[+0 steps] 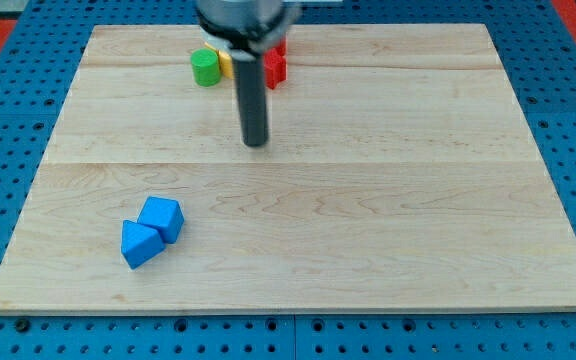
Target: Place the blue cube to the bottom left of the green circle
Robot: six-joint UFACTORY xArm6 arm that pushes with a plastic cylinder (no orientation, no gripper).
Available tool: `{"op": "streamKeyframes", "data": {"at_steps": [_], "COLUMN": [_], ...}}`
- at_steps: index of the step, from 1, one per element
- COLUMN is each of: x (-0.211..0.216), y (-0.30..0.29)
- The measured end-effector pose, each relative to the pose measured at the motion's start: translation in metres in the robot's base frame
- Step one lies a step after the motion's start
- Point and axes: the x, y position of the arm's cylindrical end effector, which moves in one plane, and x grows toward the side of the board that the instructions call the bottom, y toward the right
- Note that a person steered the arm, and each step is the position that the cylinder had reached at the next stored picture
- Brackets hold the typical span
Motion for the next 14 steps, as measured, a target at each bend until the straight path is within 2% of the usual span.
{"op": "streamKeyframes", "data": {"at_steps": [1, 3, 4, 5, 7, 8, 11, 14], "x": [0.033, 0.084, 0.087, 0.085, 0.138, 0.138, 0.118, 0.028], "y": [0.021, 0.01, -0.061, -0.079, -0.087, -0.132, -0.134, -0.093]}}
